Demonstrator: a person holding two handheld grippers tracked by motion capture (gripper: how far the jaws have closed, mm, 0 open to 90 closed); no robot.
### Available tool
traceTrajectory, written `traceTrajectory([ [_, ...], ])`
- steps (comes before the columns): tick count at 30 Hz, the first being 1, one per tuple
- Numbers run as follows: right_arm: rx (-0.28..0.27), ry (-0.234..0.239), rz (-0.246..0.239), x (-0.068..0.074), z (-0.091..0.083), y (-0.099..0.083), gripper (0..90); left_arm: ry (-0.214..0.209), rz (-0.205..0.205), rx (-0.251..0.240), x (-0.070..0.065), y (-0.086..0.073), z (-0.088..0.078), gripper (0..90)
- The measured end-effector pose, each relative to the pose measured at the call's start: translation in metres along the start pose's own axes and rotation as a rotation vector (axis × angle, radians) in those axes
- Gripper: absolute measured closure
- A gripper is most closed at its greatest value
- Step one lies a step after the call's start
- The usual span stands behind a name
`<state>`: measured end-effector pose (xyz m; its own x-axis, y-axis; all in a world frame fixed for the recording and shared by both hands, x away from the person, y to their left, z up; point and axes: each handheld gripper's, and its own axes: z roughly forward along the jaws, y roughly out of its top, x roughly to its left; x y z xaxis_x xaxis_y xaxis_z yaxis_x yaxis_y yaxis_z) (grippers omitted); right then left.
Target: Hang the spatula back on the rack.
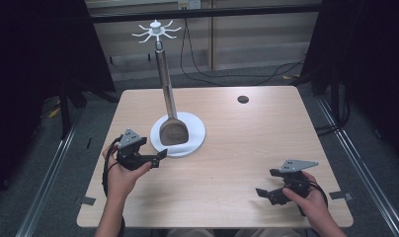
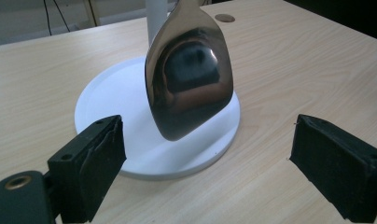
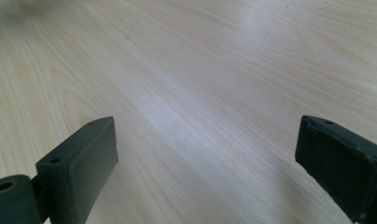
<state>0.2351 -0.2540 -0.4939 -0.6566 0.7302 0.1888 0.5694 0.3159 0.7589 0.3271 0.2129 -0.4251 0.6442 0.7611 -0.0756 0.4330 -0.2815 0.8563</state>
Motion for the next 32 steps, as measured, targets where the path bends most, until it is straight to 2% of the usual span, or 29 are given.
traceTrajectory([
  [12, -0.003, 0.000, 0.000, 0.000, -0.001, 0.000, 5.5, 0.001, -0.020, 0.043, 0.005, -0.021, 0.010, 9.1],
  [23, -0.001, -0.001, -0.004, 0.000, -0.001, 0.000, 5.5, -0.013, -0.010, 0.099, 0.008, -0.037, 0.022, 8.5],
  [32, -0.002, 0.000, -0.006, 0.000, -0.001, 0.000, 5.5, -0.021, -0.001, 0.107, 0.006, -0.037, 0.024, 8.5],
])
